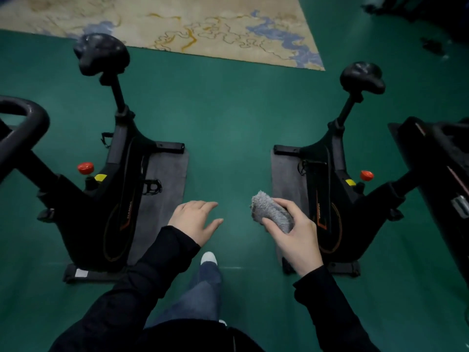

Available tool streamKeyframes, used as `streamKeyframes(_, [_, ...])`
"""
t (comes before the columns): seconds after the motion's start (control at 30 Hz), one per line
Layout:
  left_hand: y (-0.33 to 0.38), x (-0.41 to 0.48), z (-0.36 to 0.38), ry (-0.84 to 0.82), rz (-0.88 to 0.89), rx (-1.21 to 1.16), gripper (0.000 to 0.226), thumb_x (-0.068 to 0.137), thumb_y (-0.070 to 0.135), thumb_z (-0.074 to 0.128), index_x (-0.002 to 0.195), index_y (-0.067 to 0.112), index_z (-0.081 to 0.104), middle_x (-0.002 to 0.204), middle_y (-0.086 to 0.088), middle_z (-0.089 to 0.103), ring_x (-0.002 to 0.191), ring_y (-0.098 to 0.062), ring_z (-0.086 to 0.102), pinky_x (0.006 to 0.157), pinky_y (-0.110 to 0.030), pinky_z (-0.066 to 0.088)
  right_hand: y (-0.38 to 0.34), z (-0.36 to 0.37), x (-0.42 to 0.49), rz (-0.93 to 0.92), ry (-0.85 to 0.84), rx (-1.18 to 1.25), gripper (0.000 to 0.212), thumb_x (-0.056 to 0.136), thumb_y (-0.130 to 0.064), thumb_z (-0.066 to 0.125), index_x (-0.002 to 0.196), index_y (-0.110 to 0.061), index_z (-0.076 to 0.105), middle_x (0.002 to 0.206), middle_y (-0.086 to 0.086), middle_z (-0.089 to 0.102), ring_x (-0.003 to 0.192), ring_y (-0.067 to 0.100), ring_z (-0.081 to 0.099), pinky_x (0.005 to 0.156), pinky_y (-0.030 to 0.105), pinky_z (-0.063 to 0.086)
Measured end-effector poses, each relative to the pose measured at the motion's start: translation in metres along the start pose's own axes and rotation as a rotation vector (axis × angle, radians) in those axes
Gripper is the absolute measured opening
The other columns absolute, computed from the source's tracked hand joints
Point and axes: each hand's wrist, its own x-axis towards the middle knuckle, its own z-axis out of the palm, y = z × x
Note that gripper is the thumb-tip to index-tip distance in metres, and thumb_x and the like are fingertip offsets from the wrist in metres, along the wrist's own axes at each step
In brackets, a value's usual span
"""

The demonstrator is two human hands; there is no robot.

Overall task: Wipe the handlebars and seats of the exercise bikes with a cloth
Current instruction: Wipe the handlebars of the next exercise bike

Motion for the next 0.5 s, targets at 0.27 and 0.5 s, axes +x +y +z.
streamKeyframes(0.27, [-0.041, 0.083, -0.033, 0.051, -0.113, -0.067, 0.052, 0.096, 0.050, 0.038, 0.140, 0.023, 0.038, 0.139, 0.004, 0.048, 0.131, -0.015, 0.037, 0.107, -0.031, 0.024, -0.021, 0.029, 0.104, -0.083, -0.104, -0.073, 0.042, 0.078, -0.019, 0.077, 0.114, -0.033, 0.061, 0.106, -0.017, 0.066, 0.096, -0.004, 0.061, 0.082, 0.004, 0.041])
streamKeyframes(0.5, [-0.080, 0.103, -0.056, 0.126, -0.258, -0.100, 0.051, 0.096, 0.049, 0.037, 0.139, 0.022, 0.039, 0.138, 0.004, 0.049, 0.129, -0.013, 0.040, 0.105, -0.027, 0.027, -0.048, 0.069, 0.175, -0.189, -0.217, -0.066, 0.032, 0.077, -0.015, 0.076, 0.105, -0.029, 0.067, 0.099, -0.014, 0.070, 0.091, -0.004, 0.062, 0.079, 0.004, 0.042])
